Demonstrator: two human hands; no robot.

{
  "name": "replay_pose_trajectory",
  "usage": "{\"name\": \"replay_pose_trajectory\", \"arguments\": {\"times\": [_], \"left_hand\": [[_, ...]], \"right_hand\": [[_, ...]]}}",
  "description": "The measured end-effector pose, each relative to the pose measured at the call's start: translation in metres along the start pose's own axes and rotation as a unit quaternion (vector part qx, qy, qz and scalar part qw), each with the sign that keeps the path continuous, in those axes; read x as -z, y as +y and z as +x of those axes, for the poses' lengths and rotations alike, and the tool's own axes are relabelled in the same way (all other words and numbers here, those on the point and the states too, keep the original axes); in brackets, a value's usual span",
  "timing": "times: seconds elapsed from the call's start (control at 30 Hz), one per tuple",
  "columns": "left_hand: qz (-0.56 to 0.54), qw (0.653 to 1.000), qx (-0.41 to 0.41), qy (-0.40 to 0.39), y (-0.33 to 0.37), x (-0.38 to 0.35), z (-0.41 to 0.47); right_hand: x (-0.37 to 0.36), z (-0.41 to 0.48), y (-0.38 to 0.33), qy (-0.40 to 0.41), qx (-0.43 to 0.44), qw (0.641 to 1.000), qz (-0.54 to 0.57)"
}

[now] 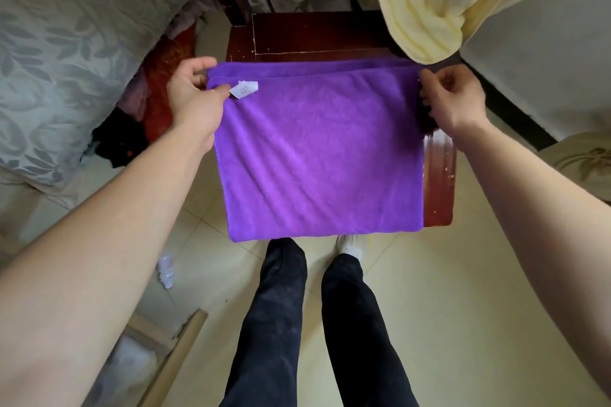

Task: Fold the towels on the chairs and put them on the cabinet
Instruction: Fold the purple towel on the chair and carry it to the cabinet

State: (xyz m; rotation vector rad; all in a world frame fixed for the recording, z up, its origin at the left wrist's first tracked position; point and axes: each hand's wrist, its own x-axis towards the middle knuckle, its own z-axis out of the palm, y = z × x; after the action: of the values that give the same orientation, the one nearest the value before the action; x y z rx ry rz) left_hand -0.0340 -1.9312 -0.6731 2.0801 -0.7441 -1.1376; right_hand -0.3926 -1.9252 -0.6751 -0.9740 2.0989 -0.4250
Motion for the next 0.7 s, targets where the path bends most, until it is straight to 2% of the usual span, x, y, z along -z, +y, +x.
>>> {"name": "replay_pose_trajectory", "arguments": {"times": [0.07, 0.1, 0.17, 0.23, 0.33, 0.5, 0.6, 0.7], "left_hand": [[0.08, 0.995, -0.055, -0.015, -0.003, 0.002, 0.003], [0.16, 0.982, -0.096, -0.026, -0.005, 0.004, 0.003], [0.312, 0.933, -0.172, -0.045, -0.008, 0.011, 0.003], [0.368, 0.902, -0.218, -0.057, -0.009, 0.017, 0.002], [0.404, 0.867, -0.287, -0.043, -0.01, 0.019, -0.001], [0.417, 0.827, -0.377, -0.001, -0.014, 0.02, -0.015], [0.406, 0.819, -0.405, 0.015, -0.018, 0.022, -0.02], [0.379, 0.835, -0.398, 0.022, -0.02, 0.025, -0.024]], "right_hand": [[0.0, -0.006, -0.005, -0.008, 0.057, 0.997, -0.043], [0.0, -0.009, -0.005, -0.014, 0.112, 0.989, -0.092], [-0.002, -0.012, -0.009, -0.021, 0.223, 0.955, -0.194], [-0.007, -0.013, -0.015, -0.02, 0.3, 0.916, -0.265], [-0.014, -0.01, -0.024, -0.03, 0.305, 0.893, -0.329], [-0.012, -0.015, -0.023, -0.007, 0.288, 0.917, -0.278], [-0.006, -0.018, -0.017, -0.048, 0.293, 0.923, -0.246], [0.006, -0.025, -0.01, -0.054, 0.308, 0.927, -0.206]]}}
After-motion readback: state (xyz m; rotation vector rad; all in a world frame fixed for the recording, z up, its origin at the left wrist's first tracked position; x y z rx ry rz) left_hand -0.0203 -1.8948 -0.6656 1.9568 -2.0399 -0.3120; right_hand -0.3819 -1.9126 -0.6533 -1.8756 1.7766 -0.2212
